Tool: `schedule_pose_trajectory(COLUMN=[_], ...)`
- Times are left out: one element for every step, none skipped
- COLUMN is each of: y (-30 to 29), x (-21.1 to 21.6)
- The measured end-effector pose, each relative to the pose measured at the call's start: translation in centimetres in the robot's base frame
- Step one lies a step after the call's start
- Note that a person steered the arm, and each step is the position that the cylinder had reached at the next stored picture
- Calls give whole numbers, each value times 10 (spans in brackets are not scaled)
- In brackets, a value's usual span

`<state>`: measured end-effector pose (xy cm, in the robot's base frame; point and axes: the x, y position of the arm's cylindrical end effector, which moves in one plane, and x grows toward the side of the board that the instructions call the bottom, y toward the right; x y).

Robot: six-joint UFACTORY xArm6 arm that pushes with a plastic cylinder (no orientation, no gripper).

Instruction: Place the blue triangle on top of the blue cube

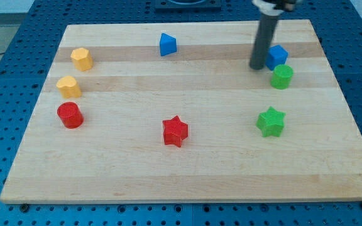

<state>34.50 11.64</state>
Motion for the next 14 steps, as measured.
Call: schedule_pose_trajectory(y=[-59, -14, 60, 75, 77, 83, 121, 170, 140, 99, 79, -9, -118, -147], x=[35, 20, 19, 12, 49, 52, 40, 54, 74, 73, 60, 31, 14, -53])
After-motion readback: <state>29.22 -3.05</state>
